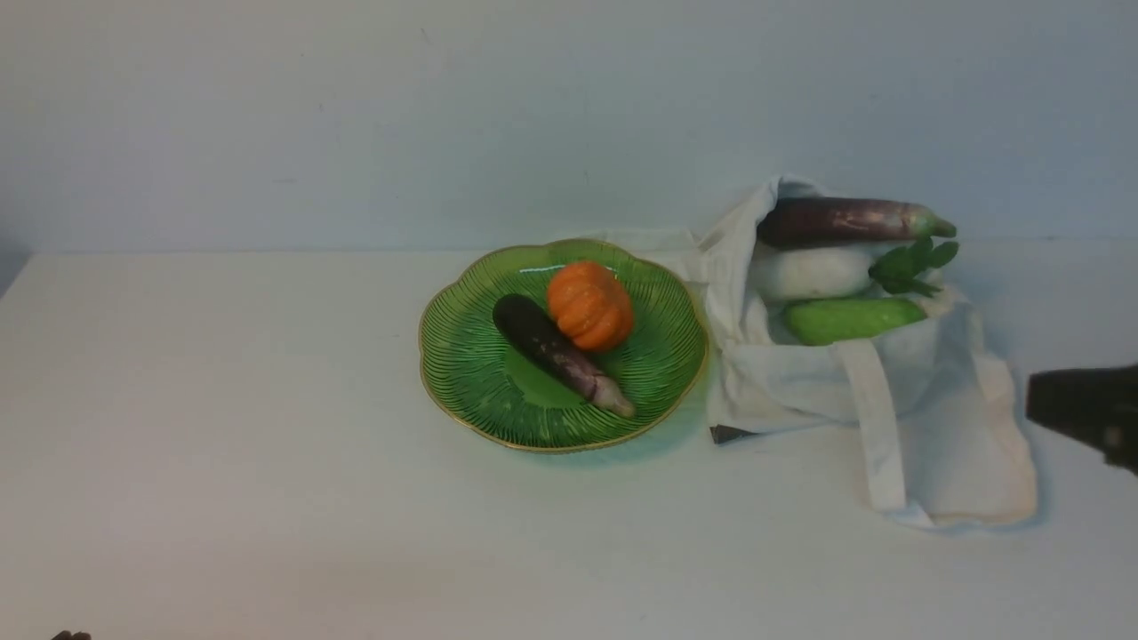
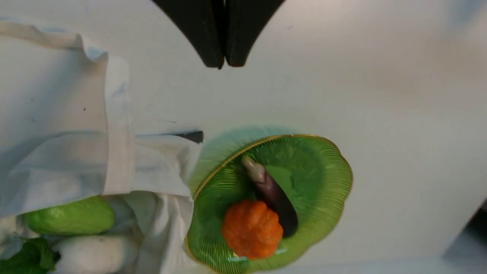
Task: Take vegetables from cloth bag on white table place on plate.
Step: 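Reach into the white cloth bag and grasp a vegetable inside with the right gripper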
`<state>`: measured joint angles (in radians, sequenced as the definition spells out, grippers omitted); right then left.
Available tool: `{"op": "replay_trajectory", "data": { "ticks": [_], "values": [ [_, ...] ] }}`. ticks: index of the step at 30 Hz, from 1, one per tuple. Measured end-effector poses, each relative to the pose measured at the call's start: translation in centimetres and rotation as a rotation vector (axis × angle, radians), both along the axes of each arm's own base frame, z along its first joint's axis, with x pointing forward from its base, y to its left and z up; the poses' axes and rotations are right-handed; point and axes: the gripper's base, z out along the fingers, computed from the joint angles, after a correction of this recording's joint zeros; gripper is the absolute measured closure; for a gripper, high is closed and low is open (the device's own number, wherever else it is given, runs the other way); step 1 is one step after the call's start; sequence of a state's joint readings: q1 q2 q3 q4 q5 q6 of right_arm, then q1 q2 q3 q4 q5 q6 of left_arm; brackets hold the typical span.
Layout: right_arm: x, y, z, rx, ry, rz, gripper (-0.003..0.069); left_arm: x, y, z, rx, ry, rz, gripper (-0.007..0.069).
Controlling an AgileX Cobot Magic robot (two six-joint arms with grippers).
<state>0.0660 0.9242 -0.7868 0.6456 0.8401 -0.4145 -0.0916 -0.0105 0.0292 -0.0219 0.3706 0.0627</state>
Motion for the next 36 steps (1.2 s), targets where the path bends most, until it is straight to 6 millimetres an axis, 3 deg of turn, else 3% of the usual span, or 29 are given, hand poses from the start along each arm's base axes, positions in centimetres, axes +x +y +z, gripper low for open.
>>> {"op": "replay_trajectory", "data": {
  "ticks": [5,6,7,10,13,20,26,30,36],
  "values": [
    [6.0,0.2,1.1,-0.054,-0.017,0.017,0.0671,0.0,0.0,0.0,0.0,0.0,0.0,0.0629],
    [6.2,0.2,0.8,-0.058,-0.01,0.02,0.0671,0.0,0.0,0.0,0.0,0.0,0.0,0.0629],
    [9.1,0.3,1.8,-0.102,-0.045,0.036,0.0648,0.0,0.0,0.0,0.0,0.0,0.0,0.0629],
    [12.5,0.4,1.9,-0.129,-0.049,0.044,0.0588,0.0,0.0,0.0,0.0,0.0,0.0,0.0629],
    [15.7,0.6,1.1,-0.14,-0.024,0.047,0.0507,0.0,0.0,0.0,0.0,0.0,0.0,0.0629],
    [22.7,0.3,-1.7,-0.26,0.007,0.054,0.0217,0.0,0.0,0.0,0.0,0.0,0.0,0.0629],
    [26.2,0.2,-4.3,-0.302,0.051,0.042,0.0127,0.0,0.0,0.0,0.0,0.0,0.0,0.0629],
    [27.7,0.1,-6.4,-0.348,0.08,0.056,0.012,0.0,0.0,0.0,0.0,0.0,0.0,0.0629],
    [28.4,-0.3,-8.6,-0.422,0.119,0.077,0.0119,0.0,0.0,0.0,0.0,0.0,0.0,0.0629]
  ]
}}
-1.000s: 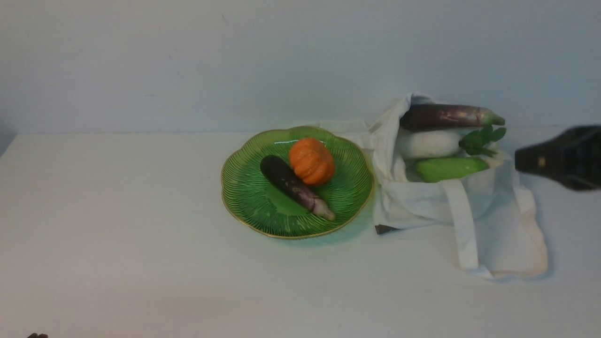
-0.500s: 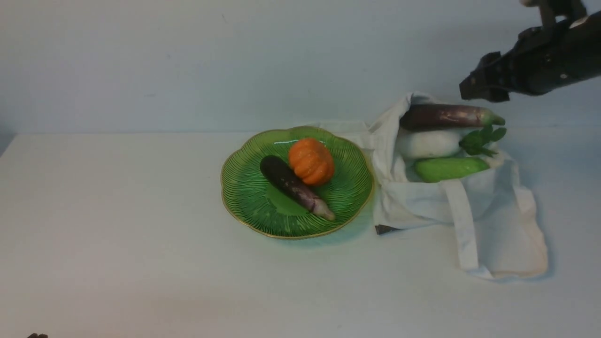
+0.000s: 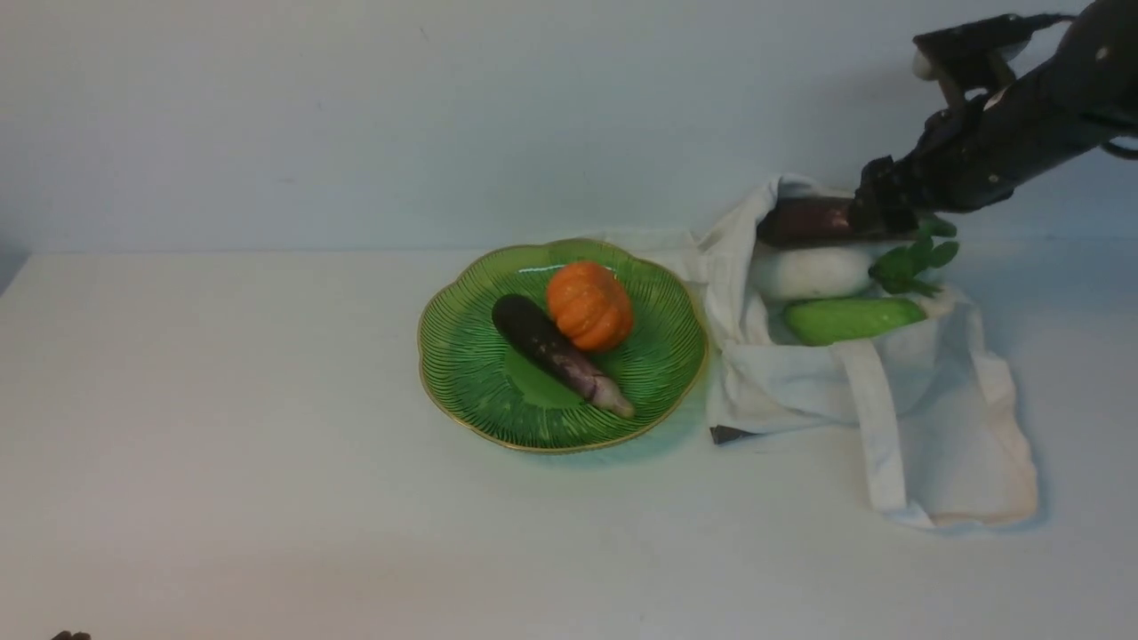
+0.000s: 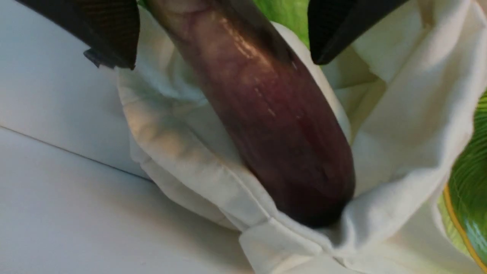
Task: Take vegetables from cloth bag on white table place on plate.
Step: 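Reach into the white cloth bag and grasp a vegetable inside with the right gripper, then take the eggplant out of the bag and place it on the plate with the right gripper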
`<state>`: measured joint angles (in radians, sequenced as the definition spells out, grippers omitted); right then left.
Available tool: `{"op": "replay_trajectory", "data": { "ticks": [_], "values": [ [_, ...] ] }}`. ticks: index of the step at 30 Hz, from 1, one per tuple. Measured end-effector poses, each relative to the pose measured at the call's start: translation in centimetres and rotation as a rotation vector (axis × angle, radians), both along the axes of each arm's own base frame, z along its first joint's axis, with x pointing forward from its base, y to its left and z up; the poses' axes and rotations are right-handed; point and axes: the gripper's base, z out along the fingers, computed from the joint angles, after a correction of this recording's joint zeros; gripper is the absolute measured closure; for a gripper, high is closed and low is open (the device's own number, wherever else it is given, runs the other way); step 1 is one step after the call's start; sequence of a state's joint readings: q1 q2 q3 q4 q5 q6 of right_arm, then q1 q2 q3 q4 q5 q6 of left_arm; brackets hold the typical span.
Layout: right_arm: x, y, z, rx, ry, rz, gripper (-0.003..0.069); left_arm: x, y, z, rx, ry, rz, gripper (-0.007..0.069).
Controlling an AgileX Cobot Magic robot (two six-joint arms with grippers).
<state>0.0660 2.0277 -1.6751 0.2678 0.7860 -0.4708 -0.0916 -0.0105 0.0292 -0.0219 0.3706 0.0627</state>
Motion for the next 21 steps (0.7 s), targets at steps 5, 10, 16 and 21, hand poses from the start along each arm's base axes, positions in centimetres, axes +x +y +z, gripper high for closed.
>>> {"op": "replay_trajectory", "data": {
  "ticks": [5,10,16,21],
  "values": [
    [-0.1,0.0,-0.5,-0.01,0.033,0.015,0.0223,0.0,0.0,0.0,0.0,0.0,0.0,0.0629],
    [-0.2,-0.1,1.2,-0.047,0.053,0.056,0.0405,0.0,0.0,0.0,0.0,0.0,0.0,0.0629],
    [-1.9,-0.7,7.1,-0.144,0.119,0.108,0.0405,0.0,0.0,0.0,0.0,0.0,0.0,0.0629],
    [-4.4,-1.1,12.8,-0.087,0.028,-0.041,0.0405,0.0,0.0,0.0,0.0,0.0,0.0,0.0629]
  ]
}}
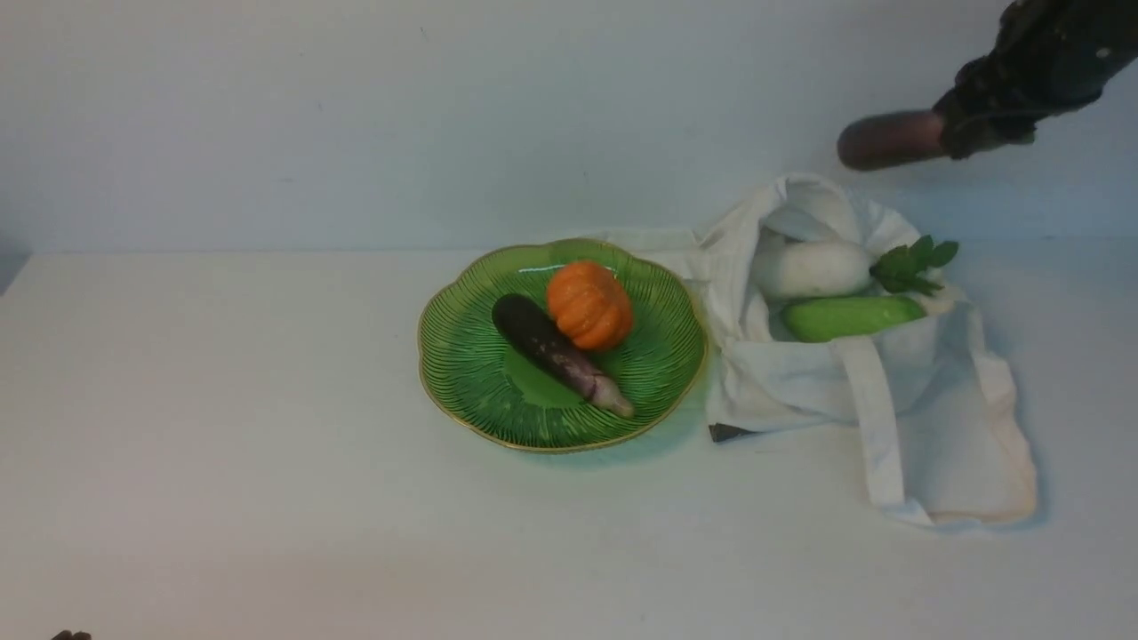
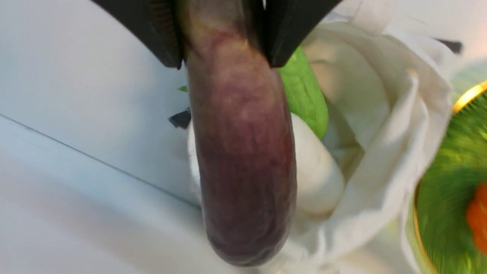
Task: Take vegetables from cloth bag on white table place on plate.
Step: 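Take the eggplant out of the bag and place it on the plate with the right gripper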
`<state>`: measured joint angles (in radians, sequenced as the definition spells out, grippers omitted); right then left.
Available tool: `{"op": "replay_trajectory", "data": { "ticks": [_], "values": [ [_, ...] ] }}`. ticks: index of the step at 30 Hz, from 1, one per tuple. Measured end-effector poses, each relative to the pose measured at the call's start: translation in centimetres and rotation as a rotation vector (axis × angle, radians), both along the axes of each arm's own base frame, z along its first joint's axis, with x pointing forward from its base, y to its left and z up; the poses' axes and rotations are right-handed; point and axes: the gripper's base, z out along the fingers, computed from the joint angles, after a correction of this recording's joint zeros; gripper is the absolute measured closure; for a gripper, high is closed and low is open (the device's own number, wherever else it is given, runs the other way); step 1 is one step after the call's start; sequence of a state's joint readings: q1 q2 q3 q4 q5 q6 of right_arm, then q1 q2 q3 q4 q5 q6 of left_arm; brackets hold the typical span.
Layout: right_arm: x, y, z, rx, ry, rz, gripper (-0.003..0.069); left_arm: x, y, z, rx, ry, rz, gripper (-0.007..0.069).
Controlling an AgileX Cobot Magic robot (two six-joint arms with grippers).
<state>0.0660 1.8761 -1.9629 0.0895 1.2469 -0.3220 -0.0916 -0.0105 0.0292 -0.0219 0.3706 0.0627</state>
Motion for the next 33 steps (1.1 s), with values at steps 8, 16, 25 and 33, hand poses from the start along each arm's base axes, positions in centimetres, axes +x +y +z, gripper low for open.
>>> {"op": "replay_trajectory", "data": {
  "ticks": [8,16,25,33],
  "values": [
    [-5.1,2.5,2.0,0.285,0.025,0.116,0.0405,0.0,0.0,0.0,0.0,0.0,0.0,0.0629],
    [-5.1,9.6,-5.5,0.457,0.229,0.292,0.0405,0.0,0.0,0.0,0.0,0.0,0.0,0.0629],
    [-3.4,17.8,-12.8,0.407,0.188,0.334,0.0405,0.0,0.0,0.0,0.0,0.0,0.0,0.0629],
    [-1.2,18.9,-17.1,0.291,0.068,0.314,0.02,0.0,0.0,0.0,0.0,0.0,0.0,0.0629]
  ]
}}
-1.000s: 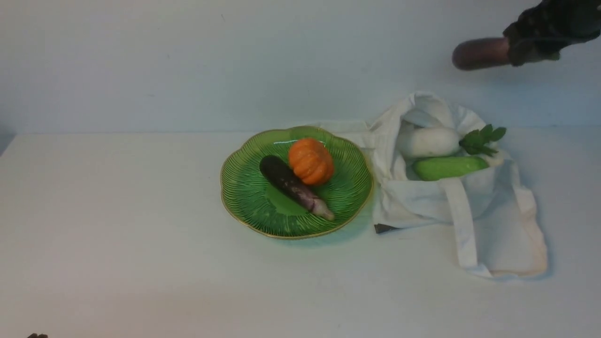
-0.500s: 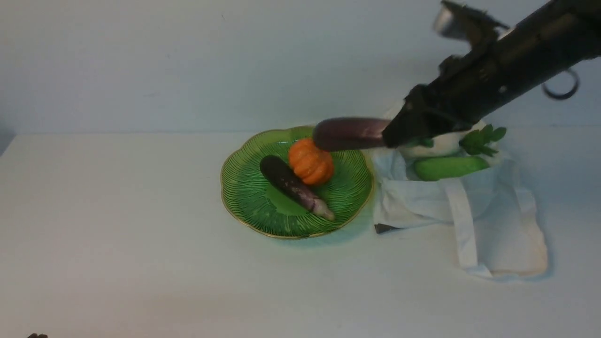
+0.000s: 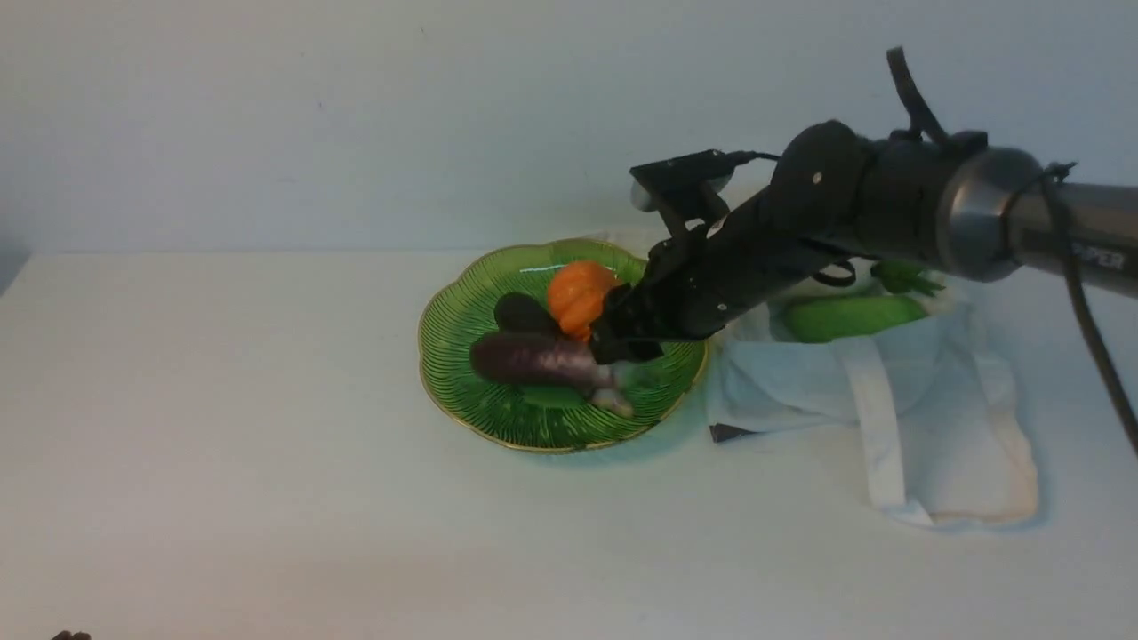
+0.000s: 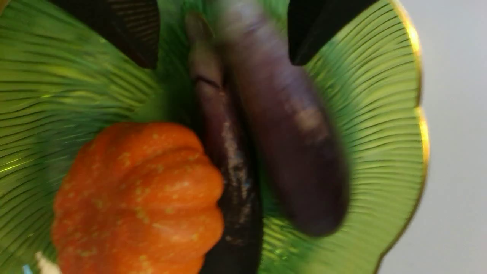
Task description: Take vegetables from cloth bag on white table place on plate.
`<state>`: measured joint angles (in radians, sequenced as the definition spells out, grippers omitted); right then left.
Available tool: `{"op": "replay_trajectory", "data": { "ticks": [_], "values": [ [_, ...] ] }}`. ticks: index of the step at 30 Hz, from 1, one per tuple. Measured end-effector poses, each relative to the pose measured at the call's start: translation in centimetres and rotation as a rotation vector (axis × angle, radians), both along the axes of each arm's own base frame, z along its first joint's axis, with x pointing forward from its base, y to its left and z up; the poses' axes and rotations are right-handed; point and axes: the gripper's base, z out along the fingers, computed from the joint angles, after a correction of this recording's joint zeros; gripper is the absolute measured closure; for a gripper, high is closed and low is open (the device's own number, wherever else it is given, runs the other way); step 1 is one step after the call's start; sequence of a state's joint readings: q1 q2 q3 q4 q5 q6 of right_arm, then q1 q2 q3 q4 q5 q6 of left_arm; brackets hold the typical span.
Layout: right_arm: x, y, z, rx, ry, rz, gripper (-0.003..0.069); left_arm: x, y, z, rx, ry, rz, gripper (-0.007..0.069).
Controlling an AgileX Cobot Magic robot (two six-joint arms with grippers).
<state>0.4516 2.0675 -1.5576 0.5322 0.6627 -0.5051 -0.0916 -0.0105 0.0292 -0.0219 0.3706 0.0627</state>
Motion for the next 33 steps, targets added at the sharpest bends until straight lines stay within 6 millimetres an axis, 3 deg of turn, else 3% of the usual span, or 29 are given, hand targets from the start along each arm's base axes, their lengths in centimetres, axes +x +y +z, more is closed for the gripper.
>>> {"op": "replay_trajectory", "data": {
  "ticks": [2,4,8,15,19,20,23,25,26,30,33],
  "values": [
    [0.2,-0.1,-0.1,-0.006,-0.019,-0.005,0.0165,0.0,0.0,0.0,0.0,0.0,0.0,0.0629],
    [0.6,-0.4,0.0,-0.013,-0.053,-0.022,0.0085,0.0,0.0,0.0,0.0,0.0,0.0,0.0629],
    [0.7,-0.9,1.0,-0.022,-0.053,-0.012,0.0043,0.0,0.0,0.0,0.0,0.0,0.0,0.0629],
    [-0.1,-2.4,10.0,-0.028,-0.039,0.066,0.0076,0.0,0.0,0.0,0.0,0.0,0.0,0.0629],
    [-1.8,-3.8,16.4,-0.08,-0.073,0.078,0.0167,0.0,0.0,0.0,0.0,0.0,0.0,0.0629],
    [-2.5,-4.5,19.2,-0.09,-0.128,0.032,0.0222,0.0,0.0,0.0,0.0,0.0,0.0,0.0629],
    [-4.5,-6.2,23.7,-0.056,-0.197,-0.11,0.0355,0.0,0.0,0.0,0.0,0.0,0.0,0.0629],
    [-5.5,-6.8,25.1,-0.039,-0.22,-0.145,0.04,0.0,0.0,0.0,0.0,0.0,0.0,0.0629],
    [-6.8,-7.6,26.6,-0.02,-0.244,-0.178,0.0473,0.0,0.0,0.0,0.0,0.0,0.0,0.0629],
    [-11.0,-9.5,30.3,0.009,-0.333,-0.209,0.062,0.0,0.0,0.0,0.0,0.0,0.0,0.0629],
    [-15.1,-11.3,32.2,0.026,-0.389,-0.221,0.0663,0.0,0.0,0.0,0.0,0.0,0.0,0.0629]
  ]
}}
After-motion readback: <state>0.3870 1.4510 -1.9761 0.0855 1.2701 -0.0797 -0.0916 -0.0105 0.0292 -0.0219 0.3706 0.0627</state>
